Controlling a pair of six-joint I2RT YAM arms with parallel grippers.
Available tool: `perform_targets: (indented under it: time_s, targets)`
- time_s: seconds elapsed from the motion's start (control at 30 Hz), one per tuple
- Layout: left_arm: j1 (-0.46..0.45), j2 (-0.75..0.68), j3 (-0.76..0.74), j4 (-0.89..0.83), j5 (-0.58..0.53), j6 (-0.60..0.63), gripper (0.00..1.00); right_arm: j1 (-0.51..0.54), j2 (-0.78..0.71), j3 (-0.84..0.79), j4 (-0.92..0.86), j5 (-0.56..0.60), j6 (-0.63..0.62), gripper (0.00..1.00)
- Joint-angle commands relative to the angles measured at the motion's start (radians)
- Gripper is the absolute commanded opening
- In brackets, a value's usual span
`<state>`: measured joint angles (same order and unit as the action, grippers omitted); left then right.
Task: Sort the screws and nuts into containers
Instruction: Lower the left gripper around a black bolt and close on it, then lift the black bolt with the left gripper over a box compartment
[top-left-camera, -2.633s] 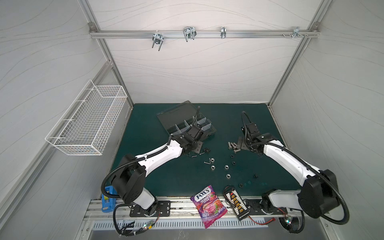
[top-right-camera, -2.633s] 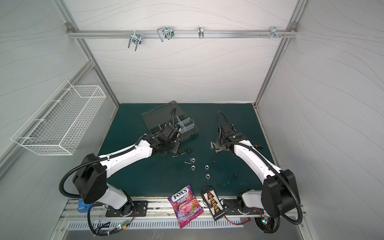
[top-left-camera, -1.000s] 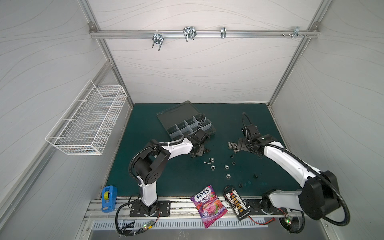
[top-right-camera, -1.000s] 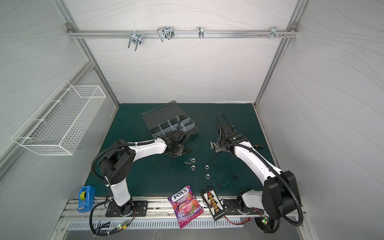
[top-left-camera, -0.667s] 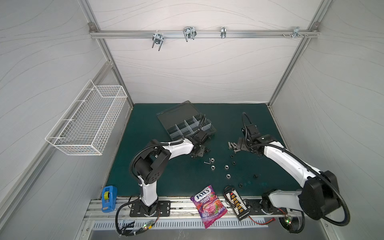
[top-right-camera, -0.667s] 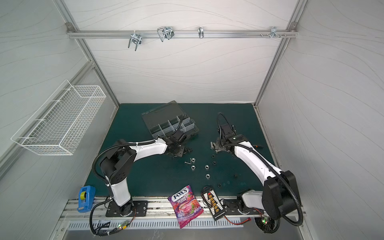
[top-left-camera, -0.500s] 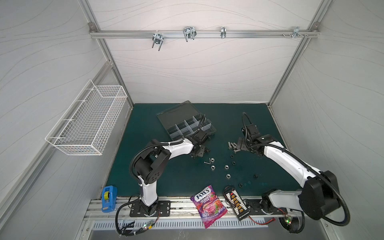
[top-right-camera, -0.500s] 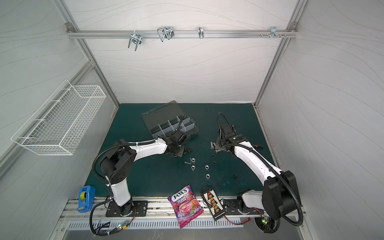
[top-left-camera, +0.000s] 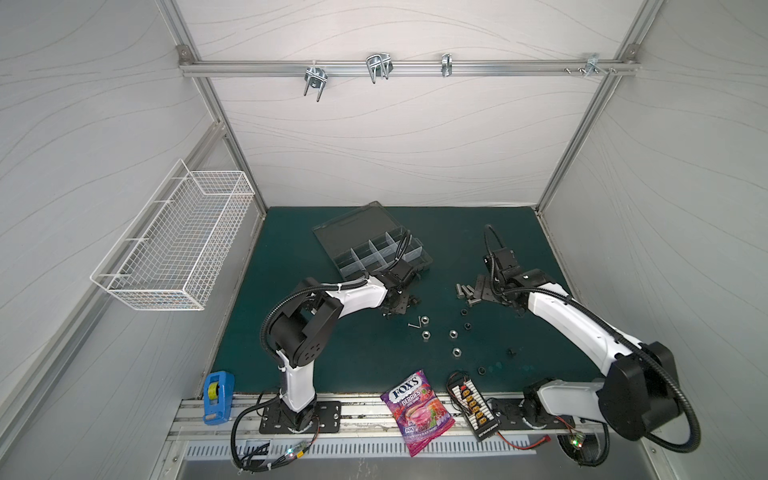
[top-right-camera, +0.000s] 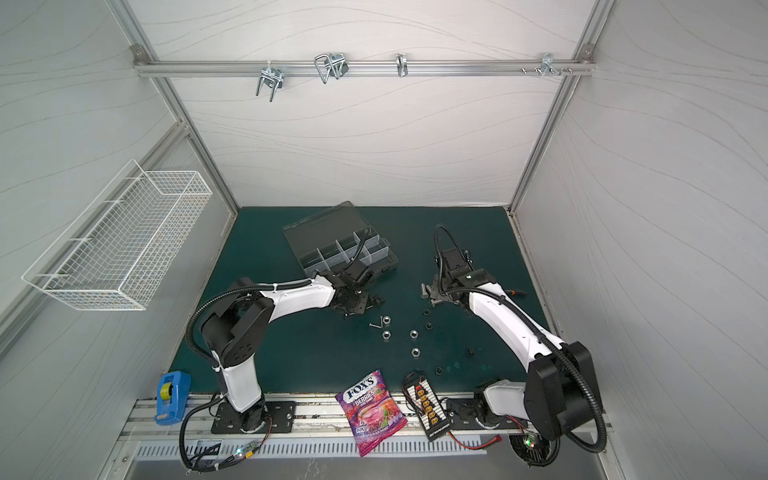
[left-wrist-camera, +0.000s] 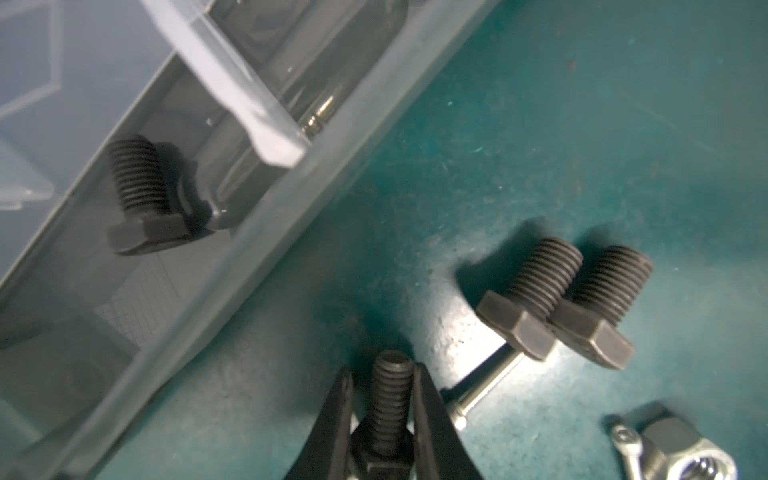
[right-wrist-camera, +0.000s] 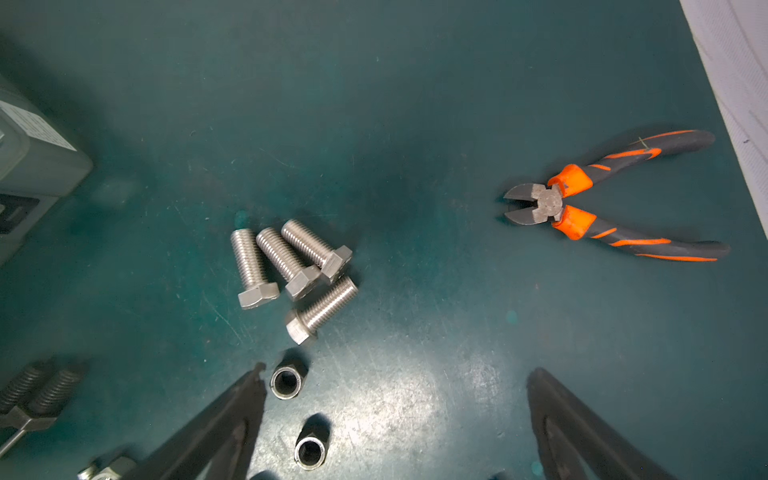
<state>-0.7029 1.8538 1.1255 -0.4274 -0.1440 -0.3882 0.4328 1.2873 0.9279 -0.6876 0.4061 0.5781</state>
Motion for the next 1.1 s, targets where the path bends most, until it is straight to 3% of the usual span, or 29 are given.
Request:
perform_targets:
  time_s: [0.0, 0.17, 0.8, 1.07]
  targets:
    - [0.002, 0.010, -0.001, -0.045, 0.001, -0.021, 0.15, 0.004, -0.024, -0.011, -0.012, 0.019, 0.007, 0.99]
    - [0.002, 0.012, 0.013, -0.042, 0.000, -0.018, 0.04, 0.004, -0.023, -0.007, -0.013, 0.018, 0.008, 0.99]
    - [0.002, 0.006, 0.109, -0.114, -0.033, 0.026, 0.00, 0.005, -0.043, -0.009, -0.015, 0.030, 0.014, 0.99]
    - [0.003, -0.089, 0.155, -0.140, -0.027, 0.036, 0.00, 0.004, -0.061, -0.015, -0.012, 0.034, 0.010, 0.99]
